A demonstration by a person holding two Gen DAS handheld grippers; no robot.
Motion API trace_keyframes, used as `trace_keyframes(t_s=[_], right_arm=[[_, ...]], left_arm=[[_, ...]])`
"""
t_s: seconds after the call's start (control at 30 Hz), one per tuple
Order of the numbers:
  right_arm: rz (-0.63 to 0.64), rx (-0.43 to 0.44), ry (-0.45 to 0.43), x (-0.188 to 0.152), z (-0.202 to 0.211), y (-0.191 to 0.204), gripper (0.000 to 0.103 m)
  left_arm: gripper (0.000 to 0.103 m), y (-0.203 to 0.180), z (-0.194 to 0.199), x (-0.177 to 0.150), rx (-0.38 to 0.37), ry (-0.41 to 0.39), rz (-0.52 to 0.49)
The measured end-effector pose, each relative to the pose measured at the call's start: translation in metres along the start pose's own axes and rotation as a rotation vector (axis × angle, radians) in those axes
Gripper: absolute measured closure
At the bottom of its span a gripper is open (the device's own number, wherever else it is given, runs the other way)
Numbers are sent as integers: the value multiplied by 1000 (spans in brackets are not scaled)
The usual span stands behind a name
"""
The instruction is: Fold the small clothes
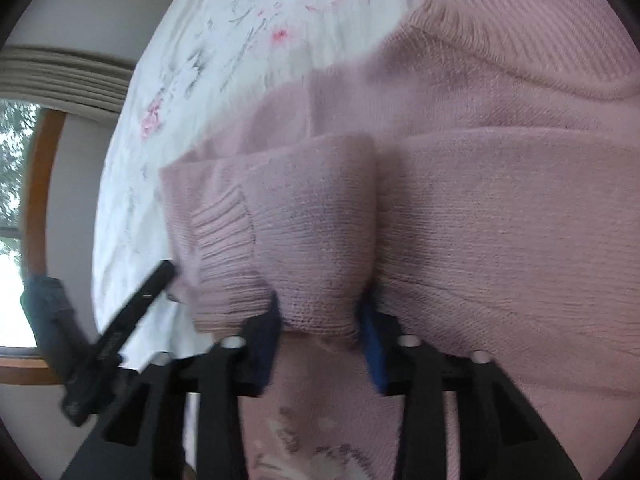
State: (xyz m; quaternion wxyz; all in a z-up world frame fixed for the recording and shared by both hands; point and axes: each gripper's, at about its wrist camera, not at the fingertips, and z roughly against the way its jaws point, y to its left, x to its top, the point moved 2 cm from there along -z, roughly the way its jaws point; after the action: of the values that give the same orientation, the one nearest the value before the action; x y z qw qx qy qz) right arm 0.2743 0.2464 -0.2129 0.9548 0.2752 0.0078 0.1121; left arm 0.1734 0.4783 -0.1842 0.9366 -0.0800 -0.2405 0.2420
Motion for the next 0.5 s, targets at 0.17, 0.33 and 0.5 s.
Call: trace_keyframes(t_s=[0.17, 0.33, 0.5], right_arm=[[23, 55, -62, -5, 40, -4, 86], [67, 17, -154, -15, 100, -20, 86], [38, -81, -205, -18, 135, -64, 86]], left_arm=[[69, -6, 21, 5, -8, -33, -18], [68, -45, 23, 5, -41, -36, -71], [68, -90, 2, -5, -41, -2, -139]])
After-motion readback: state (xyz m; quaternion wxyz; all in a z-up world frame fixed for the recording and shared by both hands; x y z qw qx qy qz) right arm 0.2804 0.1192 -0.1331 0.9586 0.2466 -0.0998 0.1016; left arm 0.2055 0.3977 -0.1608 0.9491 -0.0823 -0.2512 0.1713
